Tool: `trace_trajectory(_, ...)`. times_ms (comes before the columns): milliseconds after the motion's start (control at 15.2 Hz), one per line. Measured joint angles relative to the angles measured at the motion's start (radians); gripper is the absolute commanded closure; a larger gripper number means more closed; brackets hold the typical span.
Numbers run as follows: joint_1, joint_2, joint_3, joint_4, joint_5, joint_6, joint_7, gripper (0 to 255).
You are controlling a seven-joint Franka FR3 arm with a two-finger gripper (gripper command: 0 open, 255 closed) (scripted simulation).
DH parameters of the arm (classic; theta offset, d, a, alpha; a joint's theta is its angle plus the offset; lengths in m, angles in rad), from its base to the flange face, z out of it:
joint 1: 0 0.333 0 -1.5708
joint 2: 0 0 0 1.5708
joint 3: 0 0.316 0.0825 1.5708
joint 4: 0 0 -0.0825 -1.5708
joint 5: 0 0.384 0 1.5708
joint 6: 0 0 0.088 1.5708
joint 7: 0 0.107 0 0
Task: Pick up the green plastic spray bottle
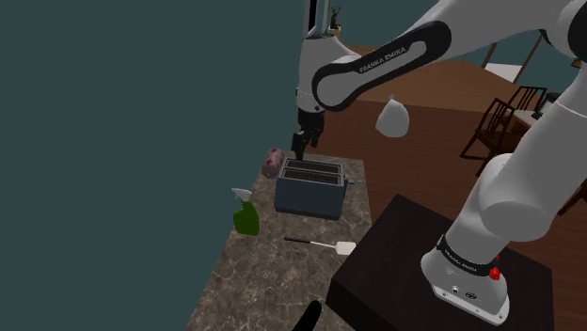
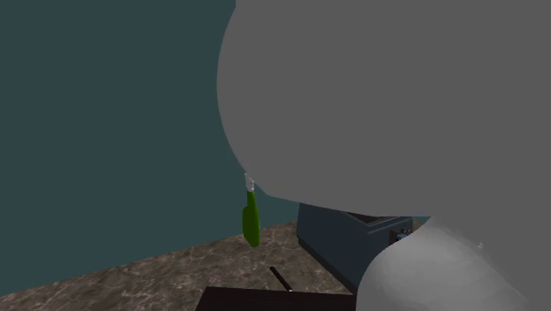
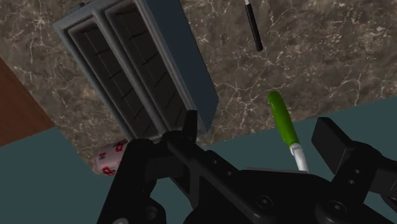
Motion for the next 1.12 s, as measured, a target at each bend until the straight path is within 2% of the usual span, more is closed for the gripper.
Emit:
trace_trajectory(462, 0.028, 0.253, 0.027, 0.145, 0.002, 0.119, -0.021, 0)
trace_trajectory(1122, 0.079, 0.609, 0.06, 0.443, -0.016, 0.188, -0.055, 0)
